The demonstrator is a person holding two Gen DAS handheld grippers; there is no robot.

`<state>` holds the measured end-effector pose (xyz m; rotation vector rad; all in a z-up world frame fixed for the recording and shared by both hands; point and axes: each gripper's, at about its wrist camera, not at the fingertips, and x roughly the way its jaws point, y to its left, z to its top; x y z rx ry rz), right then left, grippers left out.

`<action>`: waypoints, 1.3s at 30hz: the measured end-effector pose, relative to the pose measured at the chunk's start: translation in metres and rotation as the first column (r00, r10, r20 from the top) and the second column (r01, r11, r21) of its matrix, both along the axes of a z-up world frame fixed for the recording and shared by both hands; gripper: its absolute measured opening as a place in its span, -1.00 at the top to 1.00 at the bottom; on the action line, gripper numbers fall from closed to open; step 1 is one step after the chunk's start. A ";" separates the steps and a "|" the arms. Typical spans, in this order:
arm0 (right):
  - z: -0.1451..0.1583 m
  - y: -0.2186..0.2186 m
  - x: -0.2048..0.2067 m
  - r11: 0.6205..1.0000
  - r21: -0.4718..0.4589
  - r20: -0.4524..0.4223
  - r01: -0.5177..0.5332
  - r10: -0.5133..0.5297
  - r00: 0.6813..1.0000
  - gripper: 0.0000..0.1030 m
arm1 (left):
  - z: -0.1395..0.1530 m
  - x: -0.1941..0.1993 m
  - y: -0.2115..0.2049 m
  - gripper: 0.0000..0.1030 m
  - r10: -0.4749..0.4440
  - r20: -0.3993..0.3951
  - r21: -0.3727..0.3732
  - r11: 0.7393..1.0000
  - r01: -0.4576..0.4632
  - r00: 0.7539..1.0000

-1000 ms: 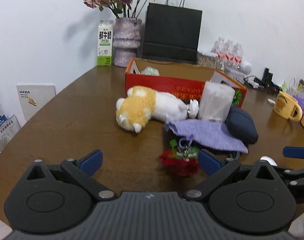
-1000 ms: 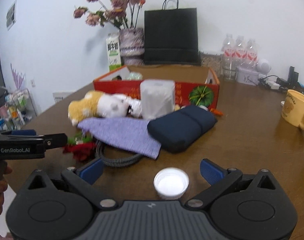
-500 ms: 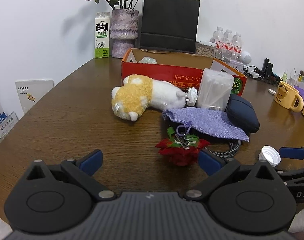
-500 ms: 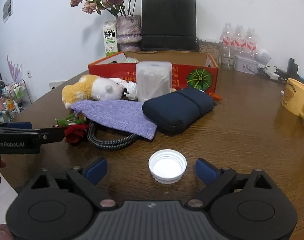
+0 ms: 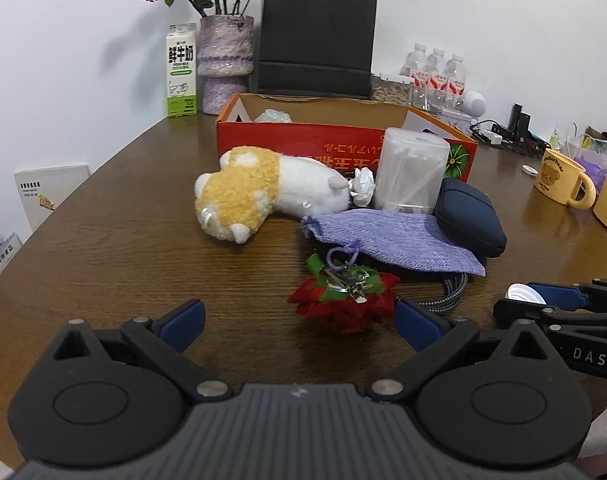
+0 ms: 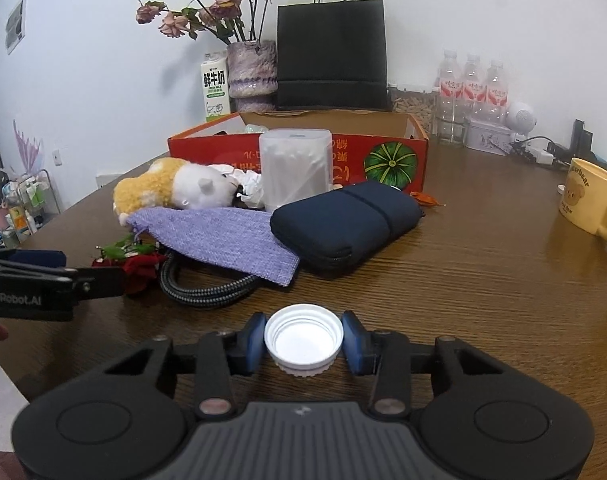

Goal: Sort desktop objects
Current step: 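Grasp the second white bottle cap with the right tool while the left tool grasps the red rose keychain, then lift the rose keychain with the left tool while the right tool lifts the cap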

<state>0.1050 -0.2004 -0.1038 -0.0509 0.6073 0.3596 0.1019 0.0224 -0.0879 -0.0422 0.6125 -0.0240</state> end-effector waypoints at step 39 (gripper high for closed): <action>-0.001 0.003 -0.003 1.000 -0.012 0.000 -0.006 0.006 1.000 0.24 | -0.004 -0.009 -0.009 0.19 -0.109 0.021 0.030 0.994 0.108 0.994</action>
